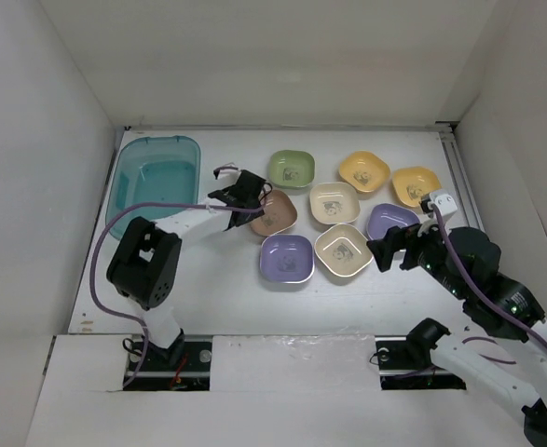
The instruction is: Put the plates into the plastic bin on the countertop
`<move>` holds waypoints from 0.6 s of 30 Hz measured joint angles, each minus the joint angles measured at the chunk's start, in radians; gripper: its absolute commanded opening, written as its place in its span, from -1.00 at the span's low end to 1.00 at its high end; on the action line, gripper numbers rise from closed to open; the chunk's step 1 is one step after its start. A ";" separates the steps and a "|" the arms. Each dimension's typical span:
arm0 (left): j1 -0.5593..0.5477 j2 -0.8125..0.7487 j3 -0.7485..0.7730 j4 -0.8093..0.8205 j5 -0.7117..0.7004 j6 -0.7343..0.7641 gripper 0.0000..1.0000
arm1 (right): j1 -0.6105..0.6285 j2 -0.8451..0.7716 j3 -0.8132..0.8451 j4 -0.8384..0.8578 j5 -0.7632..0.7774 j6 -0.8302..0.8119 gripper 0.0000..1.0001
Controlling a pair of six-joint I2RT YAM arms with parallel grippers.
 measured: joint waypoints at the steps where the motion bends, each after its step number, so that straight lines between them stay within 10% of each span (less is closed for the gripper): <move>1: 0.001 0.021 0.000 0.012 0.003 0.000 0.02 | 0.000 0.000 -0.002 0.004 -0.008 0.001 1.00; 18: 0.045 0.090 0.011 0.069 0.008 -0.064 -1.00 | 0.000 -0.030 -0.022 0.040 -0.044 0.008 1.00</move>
